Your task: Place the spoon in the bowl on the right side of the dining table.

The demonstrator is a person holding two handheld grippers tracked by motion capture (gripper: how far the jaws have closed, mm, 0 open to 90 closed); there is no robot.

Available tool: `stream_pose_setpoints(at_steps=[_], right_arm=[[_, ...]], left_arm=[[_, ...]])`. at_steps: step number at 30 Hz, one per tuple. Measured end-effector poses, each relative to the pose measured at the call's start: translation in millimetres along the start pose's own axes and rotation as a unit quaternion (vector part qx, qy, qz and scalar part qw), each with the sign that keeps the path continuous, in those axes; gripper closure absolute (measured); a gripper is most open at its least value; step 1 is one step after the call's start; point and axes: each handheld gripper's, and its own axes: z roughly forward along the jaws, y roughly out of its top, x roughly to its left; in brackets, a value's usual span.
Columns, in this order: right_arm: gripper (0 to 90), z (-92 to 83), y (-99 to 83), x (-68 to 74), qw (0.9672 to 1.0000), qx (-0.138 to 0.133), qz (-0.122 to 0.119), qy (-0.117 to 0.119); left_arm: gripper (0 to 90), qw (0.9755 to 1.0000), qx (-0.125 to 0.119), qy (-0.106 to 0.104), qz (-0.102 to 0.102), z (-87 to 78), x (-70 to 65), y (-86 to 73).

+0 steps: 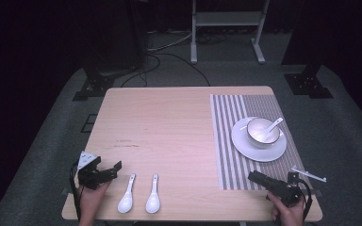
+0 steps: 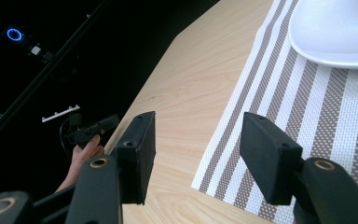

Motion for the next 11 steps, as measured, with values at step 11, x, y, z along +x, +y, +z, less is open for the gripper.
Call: stream_pose_setpoints(at_steps=[11], right_arm=[[44.1, -3.8, -9.7, 0.5, 1.0000, -0.004, 0.003, 0.005]], left_arm=[[5.5, 1.0000, 0.001, 0.000, 0.001, 0.0, -0.1, 0.1]])
